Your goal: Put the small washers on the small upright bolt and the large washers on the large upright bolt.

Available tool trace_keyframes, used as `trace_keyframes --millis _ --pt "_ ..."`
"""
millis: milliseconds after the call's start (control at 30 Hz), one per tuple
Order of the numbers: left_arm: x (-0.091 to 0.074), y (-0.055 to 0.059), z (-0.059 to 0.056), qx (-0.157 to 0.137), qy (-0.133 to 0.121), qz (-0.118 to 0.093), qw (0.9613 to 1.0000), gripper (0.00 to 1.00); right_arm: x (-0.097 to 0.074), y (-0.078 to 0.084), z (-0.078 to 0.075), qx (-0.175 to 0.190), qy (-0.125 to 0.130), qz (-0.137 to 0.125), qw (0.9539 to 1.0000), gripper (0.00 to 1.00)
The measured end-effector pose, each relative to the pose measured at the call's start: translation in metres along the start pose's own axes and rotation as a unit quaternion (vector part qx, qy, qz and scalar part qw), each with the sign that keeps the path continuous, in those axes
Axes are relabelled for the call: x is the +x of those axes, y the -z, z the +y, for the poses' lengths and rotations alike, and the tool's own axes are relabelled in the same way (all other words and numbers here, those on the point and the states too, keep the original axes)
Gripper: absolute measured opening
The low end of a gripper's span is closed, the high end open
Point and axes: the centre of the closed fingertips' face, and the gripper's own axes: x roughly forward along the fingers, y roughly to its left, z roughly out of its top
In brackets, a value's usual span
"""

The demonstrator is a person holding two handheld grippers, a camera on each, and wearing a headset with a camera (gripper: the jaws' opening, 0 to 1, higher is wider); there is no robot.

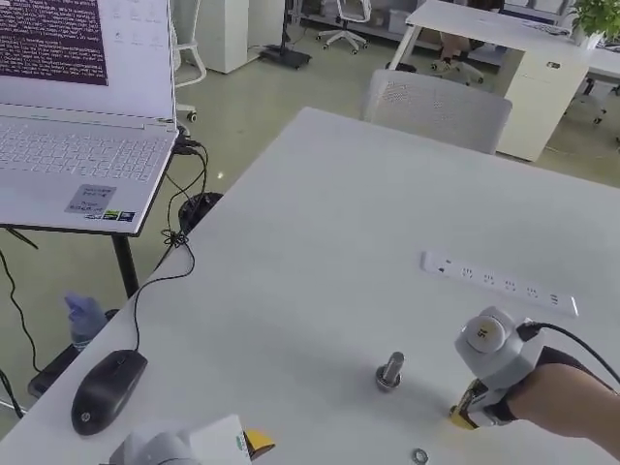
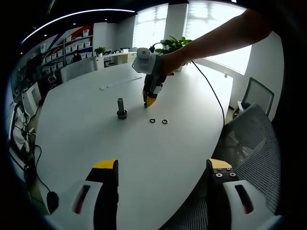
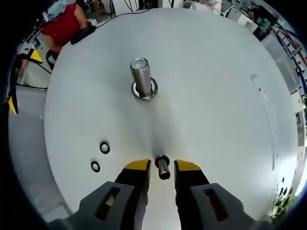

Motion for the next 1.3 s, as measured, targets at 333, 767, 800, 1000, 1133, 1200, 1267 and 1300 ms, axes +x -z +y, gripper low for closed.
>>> trace_keyframes --millis 333,767,800,1000,1133,1200,1267,1300 --pt "-0.005 -0.008 -0.001 0.006 -0.006 -0.01 0.9999 0.74 -0.014 0.0 -0.002 0.001 0.005 -0.001 1.0 0.21" --pt "-0.006 -0.012 -0.007 0.01 -0.005 -0.015 0.9998 0.74 -0.038 -0.005 -0.005 -0.003 0.014 -0.008 0.9999 0.22" --pt "-0.006 -0.012 -0.008 0.01 -0.005 -0.014 0.9998 0.74 -0.04 -0.005 -0.004 -0.003 0.014 -0.007 0.9999 0.22" --pt "-0.011 -0.017 -0.009 0.015 -0.007 -0.018 0.9997 0.74 -0.049 -0.006 -0.003 -0.007 0.019 -0.005 0.9998 0.22" --pt "-0.014 -0.018 -0.007 0.017 -0.01 -0.019 0.9996 0.74 -0.055 -0.009 -0.001 -0.009 0.019 -0.006 0.9998 0.22" --pt "-0.016 -0.018 -0.006 0.019 -0.011 -0.021 0.9995 0.74 -0.058 -0.011 -0.001 -0.009 0.02 -0.007 0.9997 0.22" --pt "-0.016 -0.019 -0.006 0.02 -0.011 -0.022 0.9995 0.75 -0.061 -0.013 -0.001 -0.012 0.023 -0.009 0.9996 0.22" --pt "-0.016 -0.019 -0.006 0.02 -0.011 -0.022 0.9995 0.75 -0.062 -0.014 -0.001 -0.011 0.023 -0.01 0.9996 0.22"
